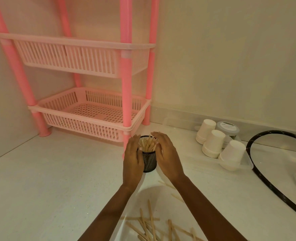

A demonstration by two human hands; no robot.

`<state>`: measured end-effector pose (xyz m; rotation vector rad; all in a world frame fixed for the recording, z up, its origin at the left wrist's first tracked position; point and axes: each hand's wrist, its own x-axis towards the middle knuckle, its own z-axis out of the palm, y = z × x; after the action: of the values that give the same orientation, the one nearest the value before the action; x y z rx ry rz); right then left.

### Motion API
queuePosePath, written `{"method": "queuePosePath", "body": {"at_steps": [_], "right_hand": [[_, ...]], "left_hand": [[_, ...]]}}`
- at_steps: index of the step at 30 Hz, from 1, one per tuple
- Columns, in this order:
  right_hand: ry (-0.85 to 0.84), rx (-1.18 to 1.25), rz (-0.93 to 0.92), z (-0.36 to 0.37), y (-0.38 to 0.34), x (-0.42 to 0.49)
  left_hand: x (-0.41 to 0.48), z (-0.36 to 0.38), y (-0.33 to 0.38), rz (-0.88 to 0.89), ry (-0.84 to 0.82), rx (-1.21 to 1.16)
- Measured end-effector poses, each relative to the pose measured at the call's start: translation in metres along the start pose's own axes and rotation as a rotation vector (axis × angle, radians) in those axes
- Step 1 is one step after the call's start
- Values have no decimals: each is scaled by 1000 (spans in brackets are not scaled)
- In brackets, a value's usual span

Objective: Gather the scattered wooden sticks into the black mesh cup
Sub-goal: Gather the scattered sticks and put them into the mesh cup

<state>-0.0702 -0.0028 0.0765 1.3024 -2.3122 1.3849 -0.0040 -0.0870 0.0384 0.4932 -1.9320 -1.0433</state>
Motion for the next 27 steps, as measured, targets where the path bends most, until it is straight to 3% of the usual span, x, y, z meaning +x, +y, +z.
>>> {"method": "queuePosePath", "body": {"at_steps": [4,9,12,19,27], "right_hand": [[-2,-49,74,-20,21,-33],[-78,-128,257,-45,51,-76],[-163,-214,381,-61,67,-98],[-452,-467,715,-101,85,-145],[-547,-383,656,-125,69,-187]], "left_hand": [[-23,3,-2,186,-155,117],[-54,29,-13,241,-738,441],[-65,43,-13,177,-977,717],[-78,43,9,186,-1067,737],[-94,26,28,166,-1196,666]]}}
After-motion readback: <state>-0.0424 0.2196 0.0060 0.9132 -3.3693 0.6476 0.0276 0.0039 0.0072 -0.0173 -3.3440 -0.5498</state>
